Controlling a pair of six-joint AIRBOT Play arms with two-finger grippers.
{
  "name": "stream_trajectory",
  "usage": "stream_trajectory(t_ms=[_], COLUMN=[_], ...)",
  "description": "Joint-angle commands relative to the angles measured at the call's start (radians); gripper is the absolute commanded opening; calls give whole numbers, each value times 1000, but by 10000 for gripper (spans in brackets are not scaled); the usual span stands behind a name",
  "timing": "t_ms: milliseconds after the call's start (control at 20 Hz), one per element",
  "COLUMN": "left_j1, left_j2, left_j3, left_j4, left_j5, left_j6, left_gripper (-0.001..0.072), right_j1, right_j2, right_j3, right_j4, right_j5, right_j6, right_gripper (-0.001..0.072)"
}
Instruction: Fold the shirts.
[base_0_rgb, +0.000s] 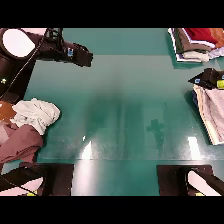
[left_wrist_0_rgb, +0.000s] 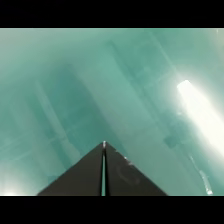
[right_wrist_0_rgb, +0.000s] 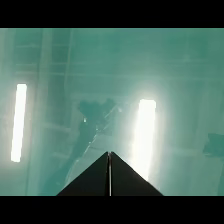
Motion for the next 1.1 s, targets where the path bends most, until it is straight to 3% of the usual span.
stream_trajectory(t_ms=[0,800,1050], left_j1=[0,0,141], left_j2=[0,0,67], left_j3=[0,1,-4], left_j4=[0,0,139], left_j5=[16,55,-276], left_j6=[0,0,-10], left_gripper=[27,27,26], right_j1=[2,2,2], right_j2=[0,0,0], right_j3=[1,1,1], right_j4=[0,0,0], right_j5=[3,48,58], right_j6=[0,0,0], right_gripper=[16,16,16])
